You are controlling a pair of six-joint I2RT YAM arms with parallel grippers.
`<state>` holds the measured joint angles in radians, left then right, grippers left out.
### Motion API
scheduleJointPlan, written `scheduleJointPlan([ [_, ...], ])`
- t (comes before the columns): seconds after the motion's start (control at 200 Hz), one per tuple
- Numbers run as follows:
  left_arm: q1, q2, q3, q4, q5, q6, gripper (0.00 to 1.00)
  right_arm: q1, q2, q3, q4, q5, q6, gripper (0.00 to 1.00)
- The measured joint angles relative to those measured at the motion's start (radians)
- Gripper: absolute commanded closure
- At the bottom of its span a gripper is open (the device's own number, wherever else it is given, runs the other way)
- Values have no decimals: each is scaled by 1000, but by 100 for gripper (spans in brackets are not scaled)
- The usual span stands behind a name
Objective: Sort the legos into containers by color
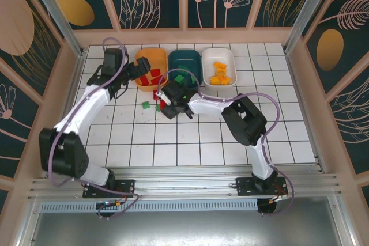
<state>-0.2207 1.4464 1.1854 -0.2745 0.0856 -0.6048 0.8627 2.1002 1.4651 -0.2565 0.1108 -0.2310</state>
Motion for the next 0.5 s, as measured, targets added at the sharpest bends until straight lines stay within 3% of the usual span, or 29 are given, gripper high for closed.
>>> scheduleJointPlan([
  [0.1, 0, -86, -97, 2, 14, -10, 2, -5, 5, 15, -3, -1, -18, 38],
  [0.17, 0, -127, -139, -4, 21, -14, 1, -11, 9, 16, -6, -3, -25, 46],
  [0.5, 0, -204, -156, -22, 23, -19, 2, -11, 10, 7, 4, -15, -29, 66],
])
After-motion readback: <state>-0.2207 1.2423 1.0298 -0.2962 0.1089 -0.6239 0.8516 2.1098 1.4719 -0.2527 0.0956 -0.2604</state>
